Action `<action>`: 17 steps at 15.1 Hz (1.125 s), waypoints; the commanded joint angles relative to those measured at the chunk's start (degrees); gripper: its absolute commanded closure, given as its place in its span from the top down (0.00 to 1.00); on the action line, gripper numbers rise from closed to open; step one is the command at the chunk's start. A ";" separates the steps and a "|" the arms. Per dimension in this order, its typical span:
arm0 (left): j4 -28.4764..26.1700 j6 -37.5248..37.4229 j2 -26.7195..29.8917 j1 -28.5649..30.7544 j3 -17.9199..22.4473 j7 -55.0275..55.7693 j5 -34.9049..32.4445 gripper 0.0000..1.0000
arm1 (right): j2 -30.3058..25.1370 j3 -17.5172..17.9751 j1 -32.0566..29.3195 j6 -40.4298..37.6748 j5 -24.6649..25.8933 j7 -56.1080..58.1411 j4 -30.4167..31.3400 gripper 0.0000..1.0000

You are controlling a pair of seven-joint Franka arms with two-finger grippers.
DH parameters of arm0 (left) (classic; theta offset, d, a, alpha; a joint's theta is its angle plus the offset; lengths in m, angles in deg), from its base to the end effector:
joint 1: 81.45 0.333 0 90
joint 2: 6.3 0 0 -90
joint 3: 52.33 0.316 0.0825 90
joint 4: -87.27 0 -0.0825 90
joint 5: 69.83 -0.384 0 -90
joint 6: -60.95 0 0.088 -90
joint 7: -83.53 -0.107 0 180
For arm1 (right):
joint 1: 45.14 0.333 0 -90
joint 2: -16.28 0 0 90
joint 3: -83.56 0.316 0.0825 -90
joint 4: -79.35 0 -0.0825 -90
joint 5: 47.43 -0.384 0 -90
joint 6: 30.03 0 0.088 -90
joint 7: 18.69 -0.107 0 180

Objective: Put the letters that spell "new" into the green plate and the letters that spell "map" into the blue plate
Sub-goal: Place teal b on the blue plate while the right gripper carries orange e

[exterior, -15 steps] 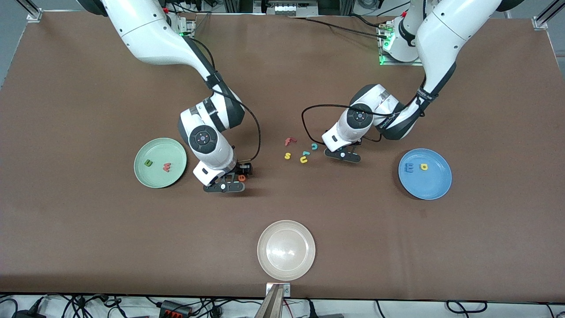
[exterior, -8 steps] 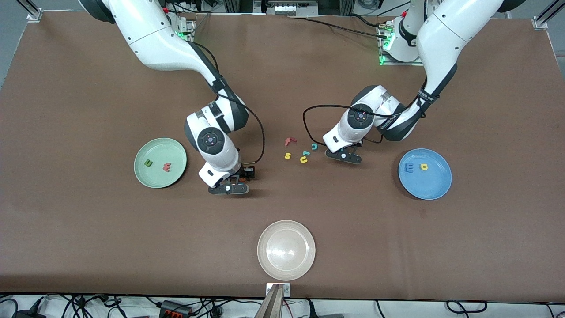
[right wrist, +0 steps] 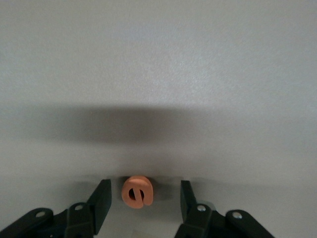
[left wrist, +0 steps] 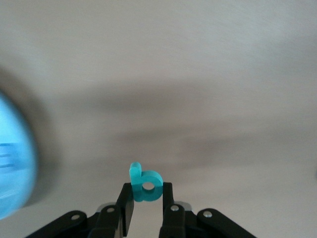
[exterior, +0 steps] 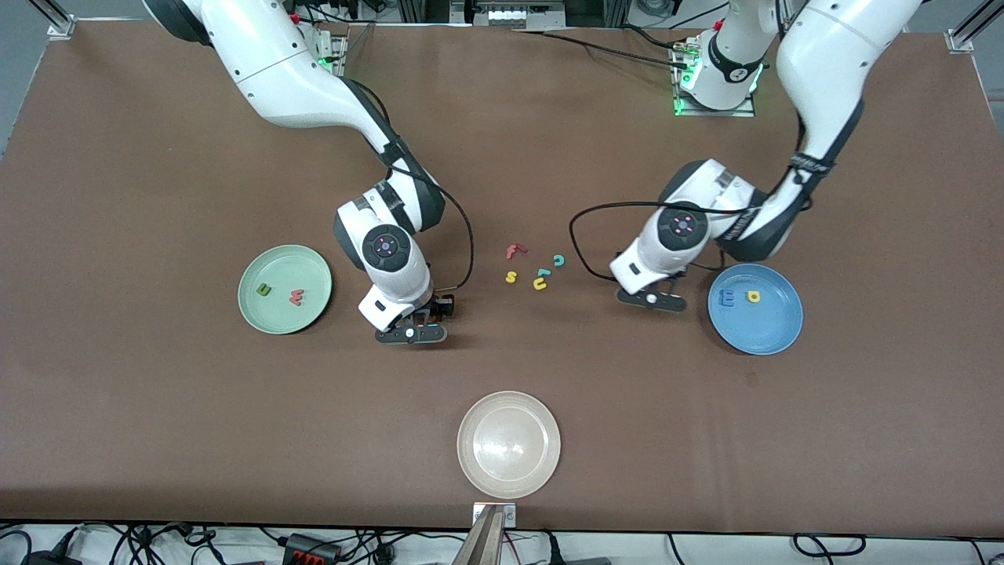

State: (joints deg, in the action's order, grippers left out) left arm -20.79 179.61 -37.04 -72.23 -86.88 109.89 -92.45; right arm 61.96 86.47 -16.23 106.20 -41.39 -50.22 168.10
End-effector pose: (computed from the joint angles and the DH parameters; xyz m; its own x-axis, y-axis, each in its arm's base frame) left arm 0.5613 -0.2259 0.2463 0.9638 -0.1700 -0.2055 -0.1931 -0.9763 -0.0979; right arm 0.6042 0.3674 0.1812 0.9968 0.0644 0.0476 0.0637 -0.9978 0.0166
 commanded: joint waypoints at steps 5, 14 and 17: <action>8.38 -9.59 -1.68 10.53 0.09 -16.23 -1.29 0.11 | 1.08 -0.19 0.62 -0.18 1.00 -0.99 -1.47 0.38; 9.62 0.17 -9.95 18.55 1.41 -22.68 -11.83 0.51 | -4.79 -0.28 -3.42 -2.98 0.91 0.68 1.94 0.11; 9.62 -0.18 -9.51 18.90 1.06 -22.77 -11.83 1.00 | -10.15 -0.19 -9.03 -10.96 0.91 9.35 5.11 0.11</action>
State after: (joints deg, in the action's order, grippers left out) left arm -12.13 180.54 -47.30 -53.25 -85.28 88.03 -103.32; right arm 57.60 85.38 -21.11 99.46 -41.23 -46.03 168.35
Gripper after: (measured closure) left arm 0.520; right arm 0.718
